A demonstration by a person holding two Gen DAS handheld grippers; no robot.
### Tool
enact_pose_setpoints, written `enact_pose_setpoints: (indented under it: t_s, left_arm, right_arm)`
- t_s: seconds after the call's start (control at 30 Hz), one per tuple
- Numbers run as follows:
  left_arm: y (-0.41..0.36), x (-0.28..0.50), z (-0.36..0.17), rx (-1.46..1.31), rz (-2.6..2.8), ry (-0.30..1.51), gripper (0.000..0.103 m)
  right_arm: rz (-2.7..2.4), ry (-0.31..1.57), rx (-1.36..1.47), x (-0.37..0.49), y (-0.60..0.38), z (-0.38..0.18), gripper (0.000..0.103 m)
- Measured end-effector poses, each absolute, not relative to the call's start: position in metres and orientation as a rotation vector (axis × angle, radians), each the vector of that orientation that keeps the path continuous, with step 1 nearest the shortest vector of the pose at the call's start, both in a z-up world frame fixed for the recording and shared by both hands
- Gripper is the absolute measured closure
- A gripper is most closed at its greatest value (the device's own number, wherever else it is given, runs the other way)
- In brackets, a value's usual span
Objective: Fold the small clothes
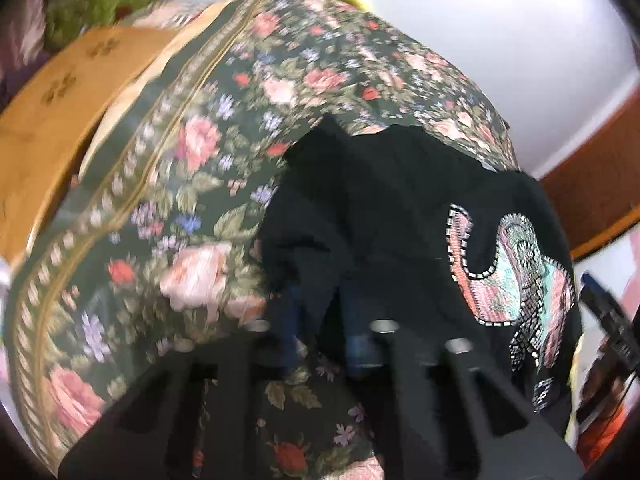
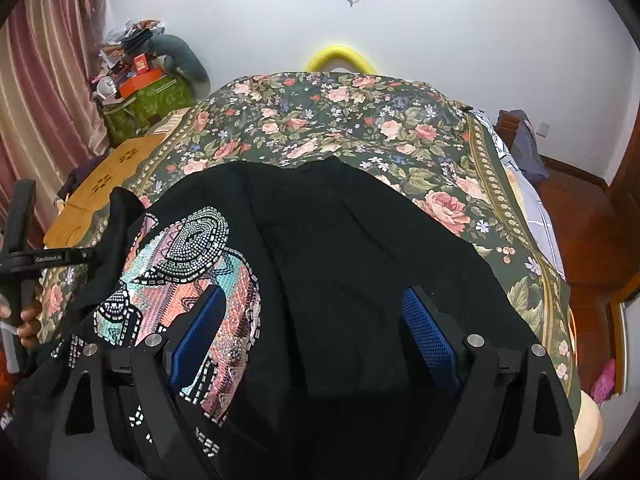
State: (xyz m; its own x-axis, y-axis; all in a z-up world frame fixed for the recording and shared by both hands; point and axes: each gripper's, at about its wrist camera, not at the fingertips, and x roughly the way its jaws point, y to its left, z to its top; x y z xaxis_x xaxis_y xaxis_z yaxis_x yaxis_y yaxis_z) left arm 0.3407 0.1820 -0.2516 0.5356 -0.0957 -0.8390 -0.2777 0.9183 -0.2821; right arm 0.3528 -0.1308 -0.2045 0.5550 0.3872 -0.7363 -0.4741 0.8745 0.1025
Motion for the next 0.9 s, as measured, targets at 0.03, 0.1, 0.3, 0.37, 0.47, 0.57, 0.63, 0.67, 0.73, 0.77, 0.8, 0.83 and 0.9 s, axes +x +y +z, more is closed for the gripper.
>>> enact_pose_setpoints:
  t_s: [0.03, 0.1, 0.3, 0.37, 0.47, 0.57, 0.63, 0.67, 0.73, 0.77, 0.8, 0.83, 0.9]
  left_arm:
    - [0.178, 0.341, -0.246, -0.359, 0.128, 0.998, 0.096]
    - [0.174, 0.340, -0.235, -0.278, 0.153, 0.977, 0.097]
    - [0.173, 0.339, -0.178, -0.102, 0.229, 0.874, 0.097]
    - [0.173, 0.343, -0.156, -0.090, 0.223, 0.847, 0.097]
    - [0.164, 0.354, -0.130, -0.075, 0.185, 0.820, 0.097]
    - [0.144, 0.368, -0.117, -0.083, 0.116, 0.831, 0.097]
    - [0.128, 0.379, -0.119, -0.115, 0.056, 0.856, 0.097]
    - [0.119, 0.385, -0.122, -0.130, 0.023, 0.874, 0.097]
    - [0.099, 0.395, -0.130, -0.134, -0.027, 0.904, 0.097]
    - [0.090, 0.399, -0.134, -0.125, -0.044, 0.916, 0.097]
    - [0.080, 0.402, -0.140, -0.110, -0.059, 0.929, 0.097]
    - [0.071, 0.404, -0.145, -0.096, -0.069, 0.944, 0.096]
    - [0.058, 0.410, -0.159, -0.078, -0.088, 0.986, 0.091]
  right_arm:
    - [0.510, 0.837, -0.114, 0.353, -0.131, -0.203, 0.015]
    - [0.516, 0.828, -0.118, 0.350, -0.132, -0.200, 0.015]
    - [0.528, 0.802, -0.119, 0.348, -0.134, -0.190, 0.015]
    - [0.532, 0.795, -0.122, 0.348, -0.134, -0.188, 0.015]
    - [0.539, 0.784, -0.125, 0.346, -0.134, -0.186, 0.015]
    - [0.552, 0.776, -0.121, 0.346, -0.134, -0.183, 0.015]
    - [0.556, 0.767, -0.131, 0.344, -0.133, -0.182, 0.015]
    - [0.559, 0.763, -0.133, 0.344, -0.133, -0.181, 0.015]
    - [0.565, 0.760, -0.130, 0.343, -0.133, -0.180, 0.015]
    - [0.566, 0.758, -0.128, 0.343, -0.134, -0.179, 0.015]
    - [0.567, 0.758, -0.125, 0.343, -0.136, -0.179, 0.015]
    - [0.568, 0.759, -0.122, 0.343, -0.137, -0.179, 0.015]
    - [0.563, 0.767, -0.120, 0.346, -0.141, -0.180, 0.015]
